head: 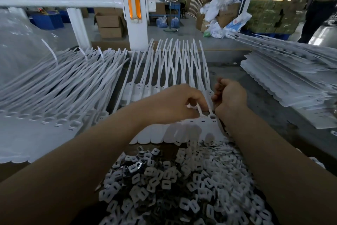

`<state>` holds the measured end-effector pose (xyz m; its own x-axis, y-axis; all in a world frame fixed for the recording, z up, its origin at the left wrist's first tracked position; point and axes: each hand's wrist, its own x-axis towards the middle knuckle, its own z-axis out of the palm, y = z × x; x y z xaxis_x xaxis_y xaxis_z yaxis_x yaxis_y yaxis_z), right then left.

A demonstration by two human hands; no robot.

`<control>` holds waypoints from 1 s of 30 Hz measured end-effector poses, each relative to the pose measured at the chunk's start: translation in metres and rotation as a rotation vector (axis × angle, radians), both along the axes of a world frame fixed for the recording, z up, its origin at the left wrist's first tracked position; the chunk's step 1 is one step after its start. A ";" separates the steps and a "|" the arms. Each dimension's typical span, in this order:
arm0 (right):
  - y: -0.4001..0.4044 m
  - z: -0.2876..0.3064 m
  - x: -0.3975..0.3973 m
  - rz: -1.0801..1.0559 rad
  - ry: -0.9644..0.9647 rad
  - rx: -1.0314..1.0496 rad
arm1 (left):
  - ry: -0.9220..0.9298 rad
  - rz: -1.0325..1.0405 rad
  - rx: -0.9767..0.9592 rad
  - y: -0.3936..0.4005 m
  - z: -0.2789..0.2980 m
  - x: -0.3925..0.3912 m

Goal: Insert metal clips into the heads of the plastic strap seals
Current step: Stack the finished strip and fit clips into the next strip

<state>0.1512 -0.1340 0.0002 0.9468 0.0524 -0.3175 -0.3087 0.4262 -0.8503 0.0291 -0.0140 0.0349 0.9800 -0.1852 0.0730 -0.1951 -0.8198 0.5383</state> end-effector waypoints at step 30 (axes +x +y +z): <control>0.002 0.001 -0.005 0.005 0.001 -0.006 | 0.176 0.235 -0.423 0.001 -0.005 -0.010</control>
<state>0.1465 -0.1317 0.0012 0.9462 0.0550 -0.3190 -0.3118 0.4196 -0.8525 0.0194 -0.0134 0.0304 0.9957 0.0520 -0.0760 0.0920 -0.5340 0.8405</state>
